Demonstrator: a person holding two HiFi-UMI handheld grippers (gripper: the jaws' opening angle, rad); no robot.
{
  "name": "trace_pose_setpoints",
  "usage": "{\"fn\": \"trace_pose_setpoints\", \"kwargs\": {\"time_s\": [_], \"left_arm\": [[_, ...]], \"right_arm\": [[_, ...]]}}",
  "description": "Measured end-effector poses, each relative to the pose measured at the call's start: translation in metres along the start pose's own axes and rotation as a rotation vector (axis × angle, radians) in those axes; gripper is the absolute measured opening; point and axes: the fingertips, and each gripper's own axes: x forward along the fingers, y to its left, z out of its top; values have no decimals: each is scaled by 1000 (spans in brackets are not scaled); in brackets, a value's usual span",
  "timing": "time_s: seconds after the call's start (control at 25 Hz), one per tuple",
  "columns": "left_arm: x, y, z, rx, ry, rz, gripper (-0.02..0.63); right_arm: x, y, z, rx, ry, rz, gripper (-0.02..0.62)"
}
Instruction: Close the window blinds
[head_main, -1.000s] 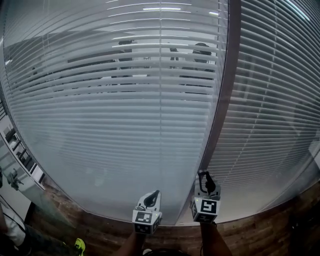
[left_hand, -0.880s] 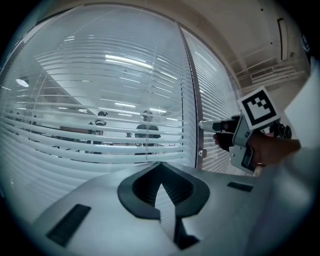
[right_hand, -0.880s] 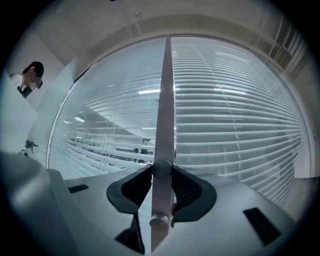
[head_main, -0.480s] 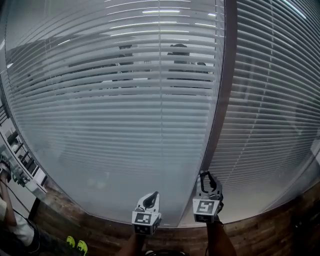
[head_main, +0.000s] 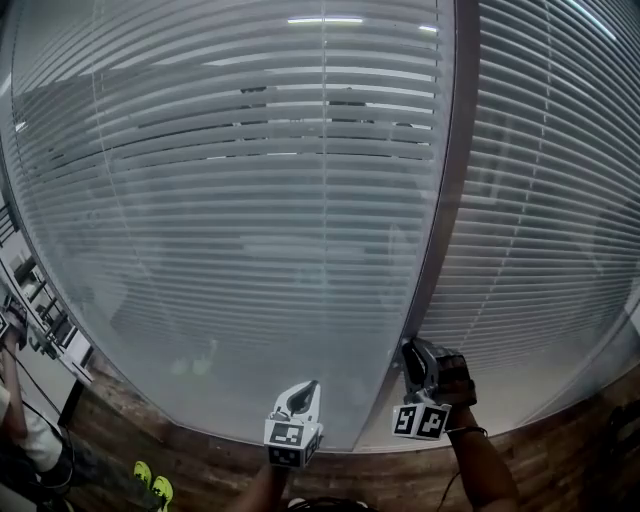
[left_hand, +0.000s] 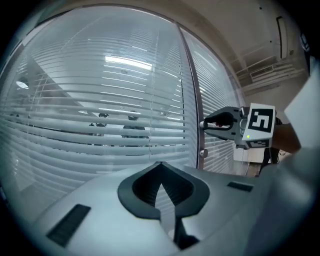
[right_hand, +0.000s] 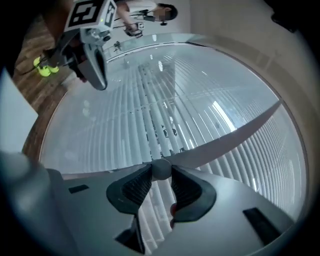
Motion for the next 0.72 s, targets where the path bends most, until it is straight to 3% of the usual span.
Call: {"fn": "trace_pose_setpoints", "kwargs": {"time_s": [0.24,0.36,0.48,0.72], "left_arm": [[8,-7,-4,8,7,-10,0],[11,-15,-8,13,19,-26,0],[10,-17,-10,13,22,-34,0],[9,-18,-12,15,29,-32,0]], "right_arm": [[5,6,-5,-315,-47,85,127],[5,8,-8,-370,-58,121,128],[5,8,-6,-280,-62,110,129],[0,7,-7,55,-43,72,129]]}}
